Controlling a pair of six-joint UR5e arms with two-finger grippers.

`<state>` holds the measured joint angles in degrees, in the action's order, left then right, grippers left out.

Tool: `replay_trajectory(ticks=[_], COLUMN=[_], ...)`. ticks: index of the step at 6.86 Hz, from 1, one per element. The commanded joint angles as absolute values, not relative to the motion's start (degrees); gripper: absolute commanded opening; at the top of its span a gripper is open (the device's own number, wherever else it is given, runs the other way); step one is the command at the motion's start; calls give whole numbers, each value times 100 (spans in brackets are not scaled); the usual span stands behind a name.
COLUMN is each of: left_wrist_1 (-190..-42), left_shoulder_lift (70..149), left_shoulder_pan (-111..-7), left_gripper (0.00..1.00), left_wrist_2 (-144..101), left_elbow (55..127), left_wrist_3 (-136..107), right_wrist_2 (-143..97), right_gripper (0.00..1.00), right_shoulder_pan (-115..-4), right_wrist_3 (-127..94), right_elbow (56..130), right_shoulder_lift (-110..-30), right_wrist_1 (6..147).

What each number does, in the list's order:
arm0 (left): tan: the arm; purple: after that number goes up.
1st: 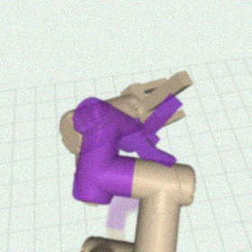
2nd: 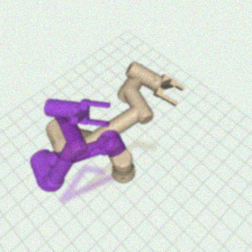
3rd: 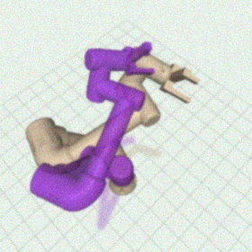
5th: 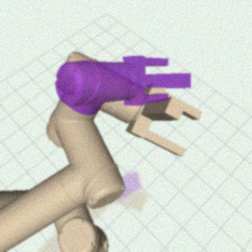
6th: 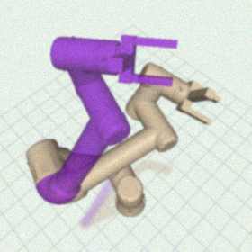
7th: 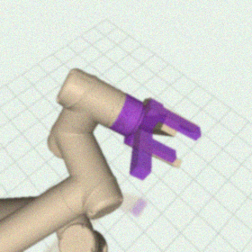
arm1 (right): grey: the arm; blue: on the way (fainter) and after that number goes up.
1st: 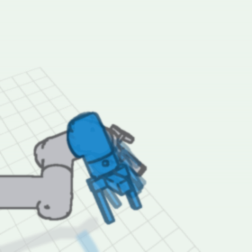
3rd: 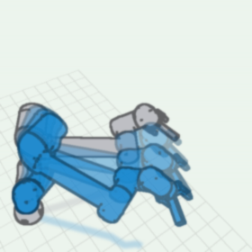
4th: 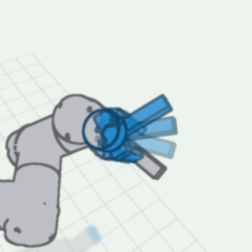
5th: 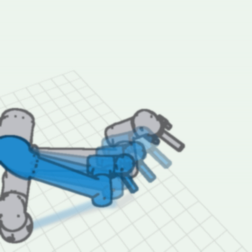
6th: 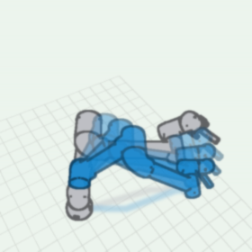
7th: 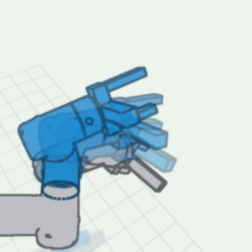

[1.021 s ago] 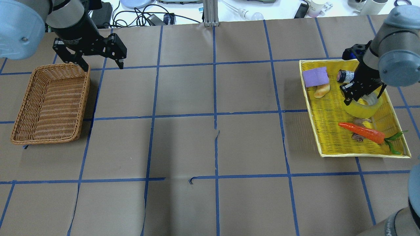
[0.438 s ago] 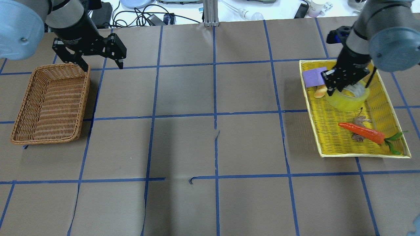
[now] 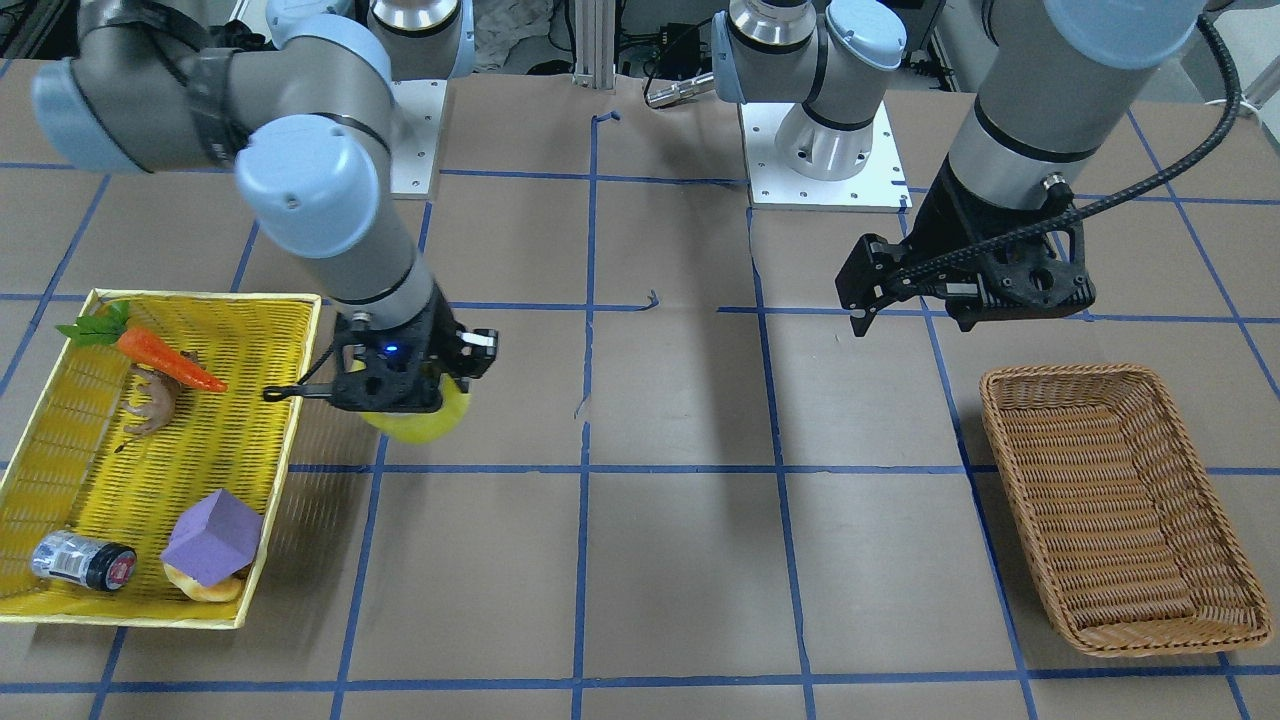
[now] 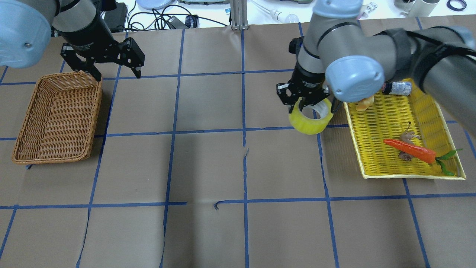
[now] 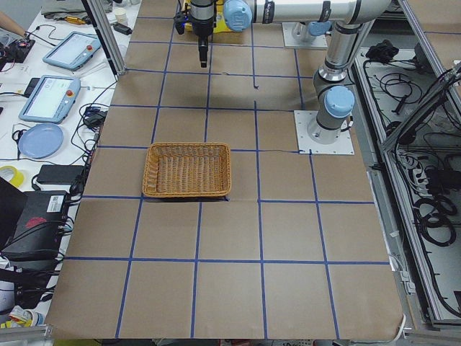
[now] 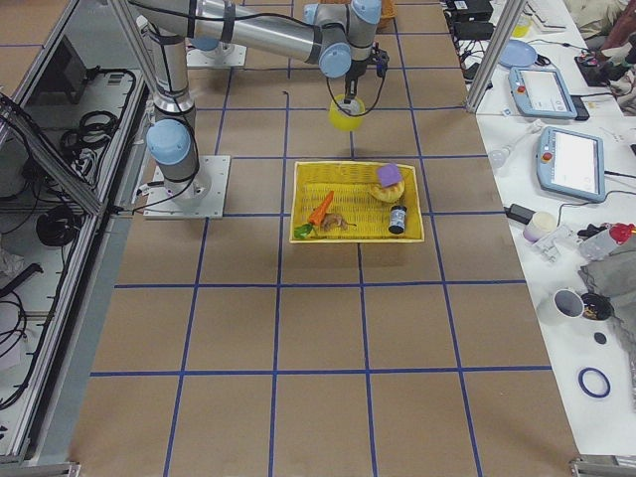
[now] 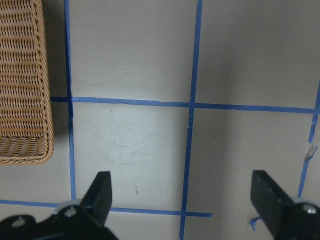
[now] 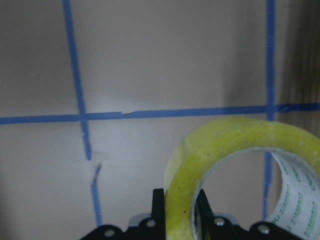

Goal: Transfer tape with both arms
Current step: 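Lift the tape roll out of the tray and set it on the table center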

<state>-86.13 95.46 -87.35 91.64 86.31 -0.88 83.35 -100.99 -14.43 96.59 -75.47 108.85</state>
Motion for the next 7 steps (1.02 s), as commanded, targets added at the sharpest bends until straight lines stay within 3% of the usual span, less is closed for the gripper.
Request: replay_trajectory(ticks=[1, 6, 7], left_wrist_1=[-8613, -8604, -8596], left_shoulder_lift=[9554, 9554, 9562], left_shoulder_pan=[-8736, -8736, -8736], left_gripper=[100, 100, 100], left_wrist_2=[9167, 9167, 9158], left_elbow=[8631, 8640, 8640], left_wrist_3=[-88, -79, -70], right_wrist_2=[8262, 8332, 8341], right_gripper=[0, 0, 11], right_shoulder_pan=[-11228, -12409, -12410], right_wrist_3=[-3216, -4360, -4151], right_elbow=[9642, 9607, 9598], right_shoulder_lift=[-6955, -6110, -6065], right_wrist_1=[11642, 12566, 12577])
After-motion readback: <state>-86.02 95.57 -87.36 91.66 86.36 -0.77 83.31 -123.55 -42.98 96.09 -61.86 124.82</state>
